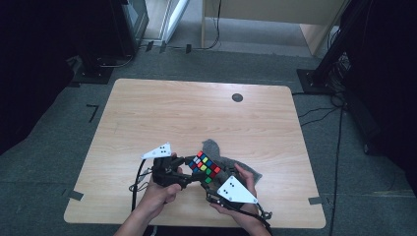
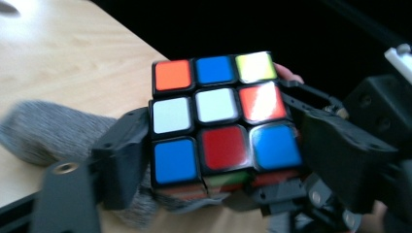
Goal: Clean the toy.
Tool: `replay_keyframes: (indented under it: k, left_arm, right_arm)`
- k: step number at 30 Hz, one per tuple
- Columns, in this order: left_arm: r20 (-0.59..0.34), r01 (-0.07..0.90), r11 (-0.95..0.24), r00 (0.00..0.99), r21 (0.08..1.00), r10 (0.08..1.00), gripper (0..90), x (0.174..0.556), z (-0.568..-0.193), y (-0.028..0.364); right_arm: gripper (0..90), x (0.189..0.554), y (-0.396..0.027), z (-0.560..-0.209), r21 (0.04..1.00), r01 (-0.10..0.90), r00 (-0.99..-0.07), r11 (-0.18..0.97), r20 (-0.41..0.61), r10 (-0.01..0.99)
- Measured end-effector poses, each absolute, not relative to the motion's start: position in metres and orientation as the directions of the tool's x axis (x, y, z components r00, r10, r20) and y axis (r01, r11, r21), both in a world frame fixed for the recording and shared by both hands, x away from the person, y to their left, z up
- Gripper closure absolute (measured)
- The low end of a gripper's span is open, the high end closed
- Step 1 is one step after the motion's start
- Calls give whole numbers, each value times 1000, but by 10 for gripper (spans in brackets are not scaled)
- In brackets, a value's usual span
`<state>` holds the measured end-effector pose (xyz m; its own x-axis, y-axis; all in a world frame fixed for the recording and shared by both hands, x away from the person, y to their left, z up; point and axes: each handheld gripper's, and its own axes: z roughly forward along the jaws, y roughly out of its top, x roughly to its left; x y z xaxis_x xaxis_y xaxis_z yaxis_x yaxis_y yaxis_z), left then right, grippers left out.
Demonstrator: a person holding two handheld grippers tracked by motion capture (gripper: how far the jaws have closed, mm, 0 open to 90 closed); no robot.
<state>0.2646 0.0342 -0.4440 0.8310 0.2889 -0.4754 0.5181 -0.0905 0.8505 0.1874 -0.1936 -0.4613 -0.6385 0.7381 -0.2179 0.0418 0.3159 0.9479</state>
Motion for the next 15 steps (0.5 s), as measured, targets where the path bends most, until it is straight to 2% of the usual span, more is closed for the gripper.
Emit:
replay_keyframes:
  k: [3, 5, 8, 11, 15]
  left_arm:
    - [-437, 481, -72, 841, 874, 320, 163, 265, -442, 41]
    - [-357, 424, -104, 852, 900, 382, 157, 262, -441, 43]
    - [-192, 316, -215, 869, 924, 455, 157, 256, -441, 38]
    - [-136, 261, -234, 885, 937, 444, 145, 252, -442, 37]
    - [11, 152, -321, 890, 935, 456, 136, 244, -447, 31]
  right_arm:
    - [332, 191, -200, -461, 950, 82, -619, 302, -189, 762]
    - [333, 194, -206, -460, 954, 111, -612, 278, -155, 776]
    - [333, 196, -213, -456, 961, 130, -616, 244, -115, 780]
    - [339, 197, -220, -452, 963, 158, -614, 216, -75, 786]
    - [342, 197, -224, -444, 965, 196, -621, 172, -13, 784]
